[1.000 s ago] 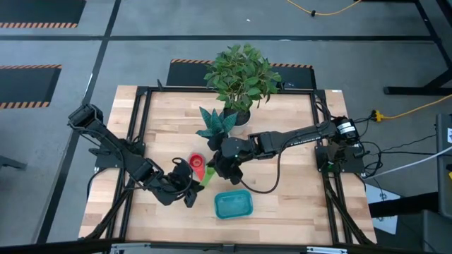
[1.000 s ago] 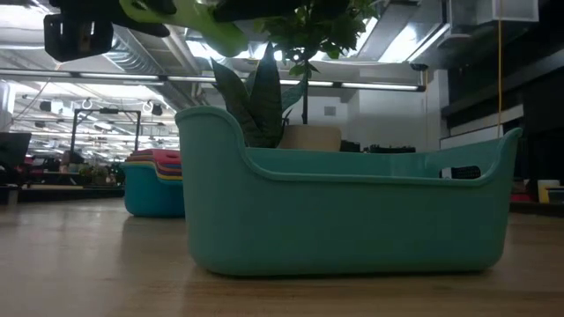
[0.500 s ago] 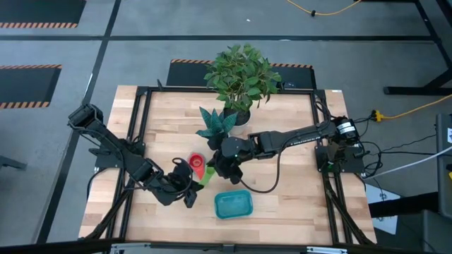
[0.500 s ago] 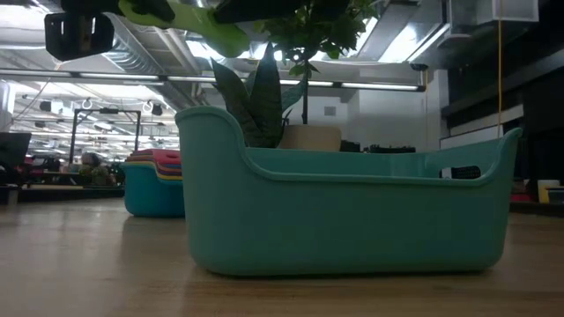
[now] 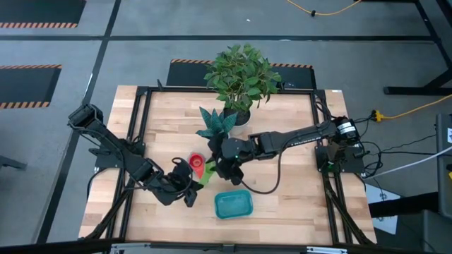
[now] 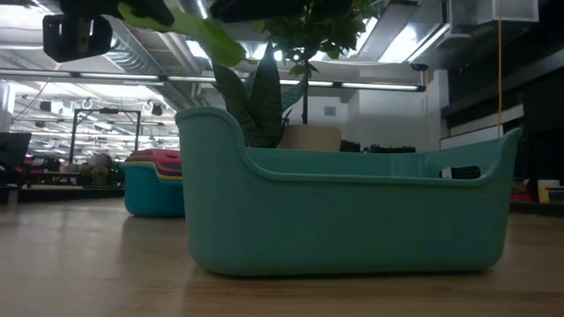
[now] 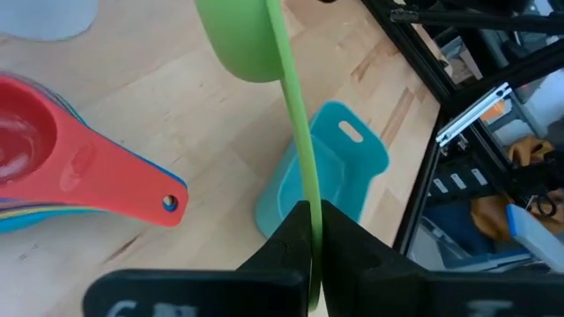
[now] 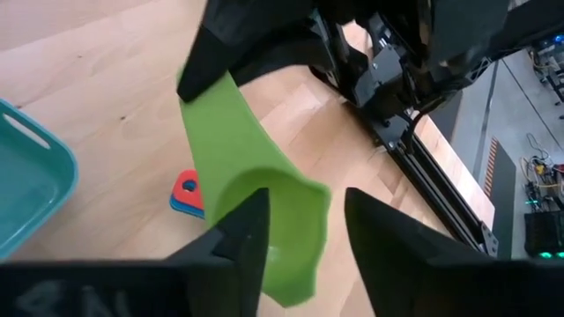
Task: Nest measuring cups in basket
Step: Stack the green measuring cup on top of the red measuring cup
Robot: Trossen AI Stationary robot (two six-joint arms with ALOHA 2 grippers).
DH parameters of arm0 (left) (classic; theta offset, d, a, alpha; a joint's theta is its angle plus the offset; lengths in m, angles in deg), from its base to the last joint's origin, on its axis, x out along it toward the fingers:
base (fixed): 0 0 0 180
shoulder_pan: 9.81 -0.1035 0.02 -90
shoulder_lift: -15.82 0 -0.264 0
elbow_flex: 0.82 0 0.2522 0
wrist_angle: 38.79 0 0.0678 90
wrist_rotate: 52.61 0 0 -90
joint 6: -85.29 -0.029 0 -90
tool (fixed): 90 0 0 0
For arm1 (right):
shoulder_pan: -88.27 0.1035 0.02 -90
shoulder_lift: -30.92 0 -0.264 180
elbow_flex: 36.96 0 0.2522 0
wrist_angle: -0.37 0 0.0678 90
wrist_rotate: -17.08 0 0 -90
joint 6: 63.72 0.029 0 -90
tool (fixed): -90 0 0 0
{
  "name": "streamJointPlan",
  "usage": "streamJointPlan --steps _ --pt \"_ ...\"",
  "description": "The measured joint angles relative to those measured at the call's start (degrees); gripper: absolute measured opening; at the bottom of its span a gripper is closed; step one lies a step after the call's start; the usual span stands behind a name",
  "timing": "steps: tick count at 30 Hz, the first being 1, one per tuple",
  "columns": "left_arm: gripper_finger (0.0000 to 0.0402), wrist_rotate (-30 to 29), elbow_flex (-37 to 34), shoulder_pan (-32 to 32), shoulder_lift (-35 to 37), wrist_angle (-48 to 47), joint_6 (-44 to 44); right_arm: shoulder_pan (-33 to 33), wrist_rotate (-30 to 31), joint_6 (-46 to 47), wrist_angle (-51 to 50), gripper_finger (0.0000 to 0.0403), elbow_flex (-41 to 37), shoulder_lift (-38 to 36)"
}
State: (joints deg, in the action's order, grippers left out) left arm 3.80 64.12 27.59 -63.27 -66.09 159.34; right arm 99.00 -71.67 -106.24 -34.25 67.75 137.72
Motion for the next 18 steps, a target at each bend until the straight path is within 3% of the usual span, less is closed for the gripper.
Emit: streamJointPlan --steps 7,18 --pt "0.0002 0.7 0.0 0.7 0.0 -0.4 4.9 0.0 0.3 0.2 -6.2 0.0169 0.0 -3.6" --pt "0.0002 -3.0 0.0 6.2 -4.7 1.6 19.9 0.0 0.5 7.7 -28.4 0.0169 -0.7 -13.0"
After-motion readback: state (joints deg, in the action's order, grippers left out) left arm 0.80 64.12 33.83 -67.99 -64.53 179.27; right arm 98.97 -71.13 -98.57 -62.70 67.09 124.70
